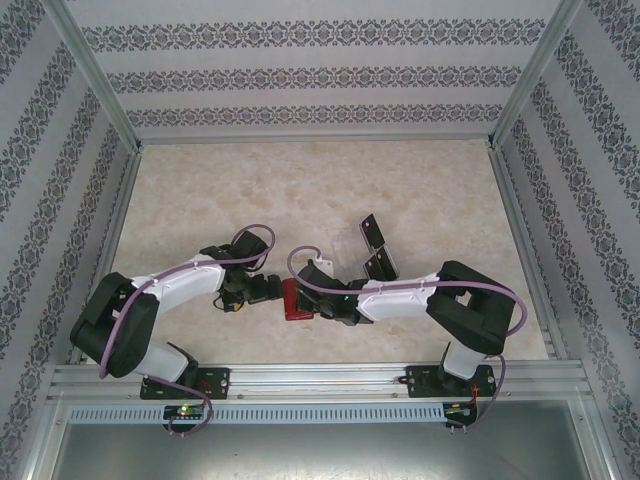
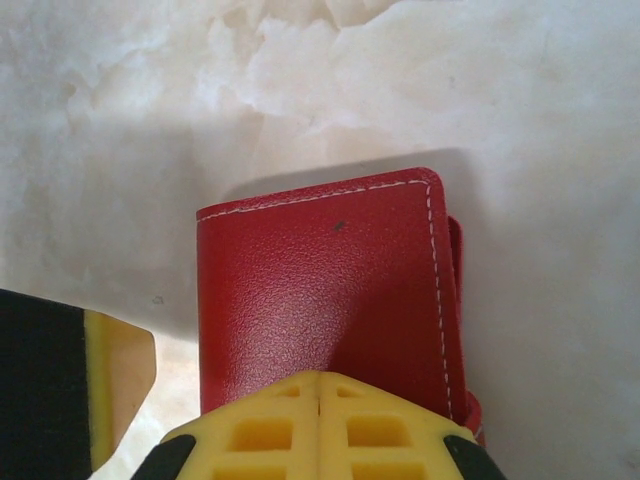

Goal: Put the credit cards into the card holder

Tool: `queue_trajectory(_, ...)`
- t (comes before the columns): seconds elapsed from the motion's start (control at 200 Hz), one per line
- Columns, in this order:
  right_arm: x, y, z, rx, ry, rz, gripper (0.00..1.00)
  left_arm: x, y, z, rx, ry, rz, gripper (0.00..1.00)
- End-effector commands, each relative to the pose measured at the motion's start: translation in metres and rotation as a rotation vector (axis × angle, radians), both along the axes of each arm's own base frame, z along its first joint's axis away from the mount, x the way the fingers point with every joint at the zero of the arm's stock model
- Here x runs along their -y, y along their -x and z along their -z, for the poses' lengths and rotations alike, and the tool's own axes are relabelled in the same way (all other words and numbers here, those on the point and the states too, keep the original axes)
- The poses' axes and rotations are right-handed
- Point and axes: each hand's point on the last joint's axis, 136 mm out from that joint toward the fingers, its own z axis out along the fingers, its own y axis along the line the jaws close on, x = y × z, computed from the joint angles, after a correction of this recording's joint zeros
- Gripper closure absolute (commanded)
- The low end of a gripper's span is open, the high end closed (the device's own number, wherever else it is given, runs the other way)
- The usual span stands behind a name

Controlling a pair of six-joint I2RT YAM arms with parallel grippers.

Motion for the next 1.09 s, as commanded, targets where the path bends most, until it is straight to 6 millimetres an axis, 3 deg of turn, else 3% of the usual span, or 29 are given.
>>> queue_trajectory(0.0,0.130,0.093,0.110,-0.356,0.524,-0.014,1.00,-0.021,0.030,0.029,-0.106,-0.103,0.014,0.03)
queue_trajectory(0.26,0.150,0.100,0.095,-0.334,0.541,0.032,1.00,-0.022,0.031,0.030,-0.104,-0.102,0.010,0.02)
queue_trajectory(0.405,0.149,0.095,0.087,-0.312,0.542,0.026,1.00,-0.020,0.029,0.030,-0.106,-0.099,0.016,0.02)
queue_trajectory(0.57,0.139,0.093,0.097,-0.329,0.555,0.003,1.00,-0.020,0.028,0.030,-0.105,-0.099,0.019,0.02)
queue_trajectory(0.744,0.141,0.100,0.108,-0.362,0.567,0.005,1.00,-0.020,0.029,0.029,-0.104,-0.101,0.021,0.02)
queue_trajectory(1.089,0.132,0.081,0.067,-0.277,0.519,-0.005,1.00,-0.019,0.025,0.024,-0.094,-0.098,0.025,0.02)
